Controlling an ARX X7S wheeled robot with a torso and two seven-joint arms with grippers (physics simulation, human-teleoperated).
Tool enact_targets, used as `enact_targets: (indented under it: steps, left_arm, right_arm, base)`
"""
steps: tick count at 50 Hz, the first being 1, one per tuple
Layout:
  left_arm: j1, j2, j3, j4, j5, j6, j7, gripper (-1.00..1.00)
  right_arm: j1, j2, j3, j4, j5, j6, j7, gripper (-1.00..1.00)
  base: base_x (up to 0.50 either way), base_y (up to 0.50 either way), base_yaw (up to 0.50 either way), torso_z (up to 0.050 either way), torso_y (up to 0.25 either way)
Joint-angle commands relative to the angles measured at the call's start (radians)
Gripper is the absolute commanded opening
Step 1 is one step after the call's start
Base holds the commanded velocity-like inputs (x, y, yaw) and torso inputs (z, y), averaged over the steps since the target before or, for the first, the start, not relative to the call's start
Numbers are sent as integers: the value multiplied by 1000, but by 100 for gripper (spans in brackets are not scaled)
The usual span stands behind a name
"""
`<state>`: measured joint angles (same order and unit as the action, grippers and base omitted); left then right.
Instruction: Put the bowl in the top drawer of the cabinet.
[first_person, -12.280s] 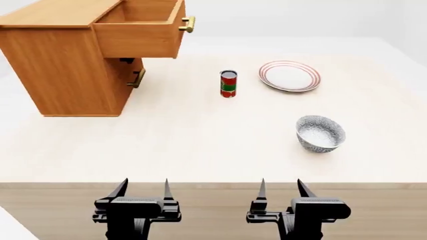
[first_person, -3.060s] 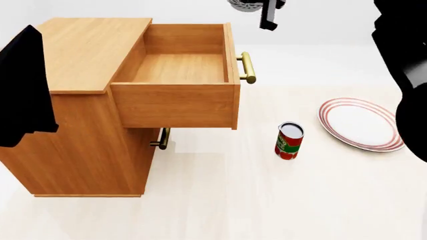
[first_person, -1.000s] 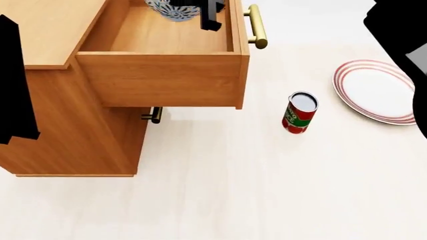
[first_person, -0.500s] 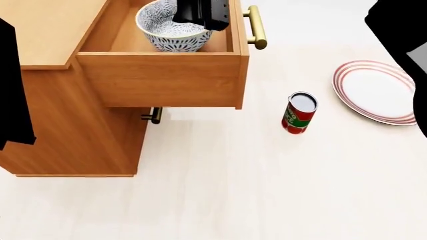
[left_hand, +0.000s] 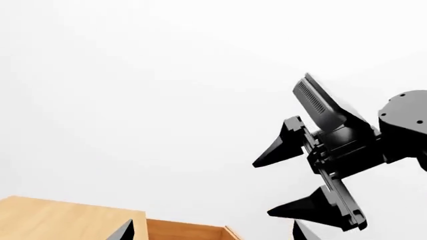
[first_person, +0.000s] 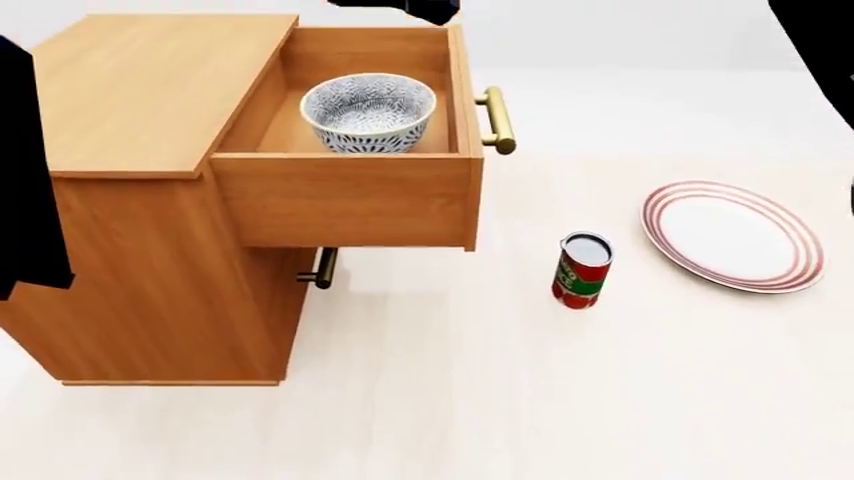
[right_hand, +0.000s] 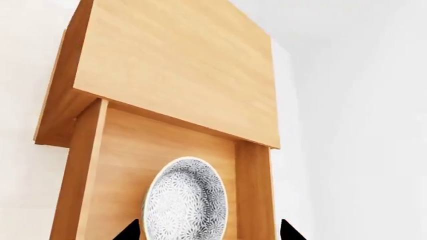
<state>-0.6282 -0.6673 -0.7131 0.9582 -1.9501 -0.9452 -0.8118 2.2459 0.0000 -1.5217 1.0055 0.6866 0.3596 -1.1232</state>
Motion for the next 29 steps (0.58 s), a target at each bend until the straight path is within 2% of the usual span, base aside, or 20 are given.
enact_targets:
  steps: [1, 6, 9, 12, 18, 29]
  left_arm:
    - [0, 16, 7, -4, 25, -15, 17, 100]
    - [0, 21, 12, -5, 33, -19, 21, 100]
    - [0, 17, 12, -3, 26, -16, 16, 100]
    - [4, 15, 9, 0, 20, -13, 12, 100]
    - [8, 9, 6, 5, 8, -7, 4, 100]
    - [13, 7, -2, 9, 0, -5, 3, 100]
  right_arm:
    - [-13, 0, 6, 79, 8, -72, 1, 100]
    - [-6, 21, 24, 81, 10, -92, 24, 100]
    - [1, 169, 34, -223, 55, 31, 140, 100]
    - [0, 267, 43, -422, 90, 107, 222, 100]
    - [-17, 430, 76, -740, 166, 217, 382, 100]
    - [-52, 665, 185, -1177, 353, 348, 680, 100]
  base:
    - [0, 0, 0, 0, 197]
    - [0, 0, 0, 0, 197]
    - [0, 0, 0, 0, 197]
    - [0, 0, 0, 0, 197]
    - [0, 0, 0, 0, 196]
    - [0, 0, 0, 0, 197]
